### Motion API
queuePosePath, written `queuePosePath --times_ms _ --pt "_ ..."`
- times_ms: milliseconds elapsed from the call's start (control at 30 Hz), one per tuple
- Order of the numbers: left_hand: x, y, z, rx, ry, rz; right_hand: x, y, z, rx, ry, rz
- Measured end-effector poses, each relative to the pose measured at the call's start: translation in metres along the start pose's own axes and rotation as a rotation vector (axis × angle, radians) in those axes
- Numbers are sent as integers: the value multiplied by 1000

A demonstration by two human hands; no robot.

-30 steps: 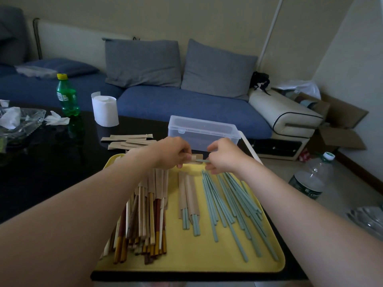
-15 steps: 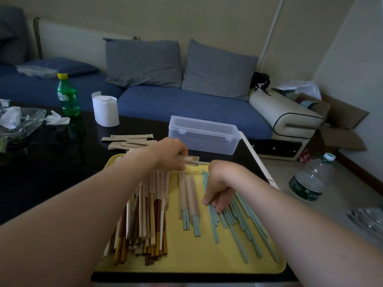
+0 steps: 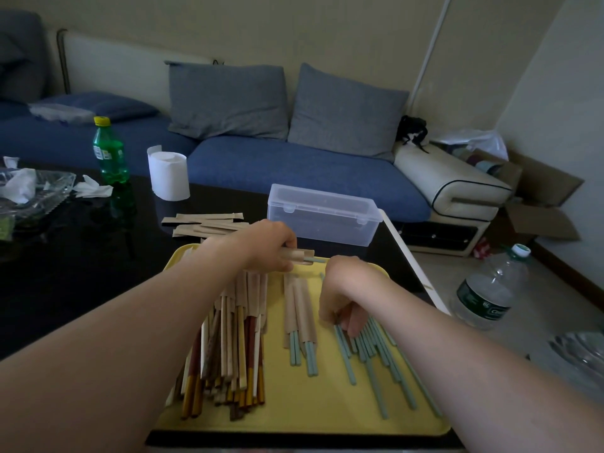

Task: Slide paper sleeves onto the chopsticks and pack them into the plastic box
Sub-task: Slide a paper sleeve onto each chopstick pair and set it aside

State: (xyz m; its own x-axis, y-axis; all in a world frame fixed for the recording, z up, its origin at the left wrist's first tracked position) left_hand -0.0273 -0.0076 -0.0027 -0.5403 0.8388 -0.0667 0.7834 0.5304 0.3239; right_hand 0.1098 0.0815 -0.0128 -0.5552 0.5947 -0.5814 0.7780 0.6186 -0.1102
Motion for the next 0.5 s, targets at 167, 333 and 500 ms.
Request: queuePosePath --times_ms 167,333,500 --pt "0 4 1 27 3 17 1 5 6 20 -95 -14" --pt "3 2 0 -20 49 -1 2 12 4 60 -173 -62" --pt "4 -4 -4 37 128 -69 -10 13 -19 190 108 -184"
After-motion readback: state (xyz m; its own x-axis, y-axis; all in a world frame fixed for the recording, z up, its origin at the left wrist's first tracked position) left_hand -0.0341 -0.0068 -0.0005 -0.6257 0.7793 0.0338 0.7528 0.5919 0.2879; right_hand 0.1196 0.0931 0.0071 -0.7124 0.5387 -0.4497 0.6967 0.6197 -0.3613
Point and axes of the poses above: each hand's wrist, its own x-axis towards the middle knuckle, its own z-axis out of the palm, y = z × x, the point moved 4 cm from there along x, towards the middle knuckle, and after that the axes turned 11 degrees about -z, right-handed, at the moved point
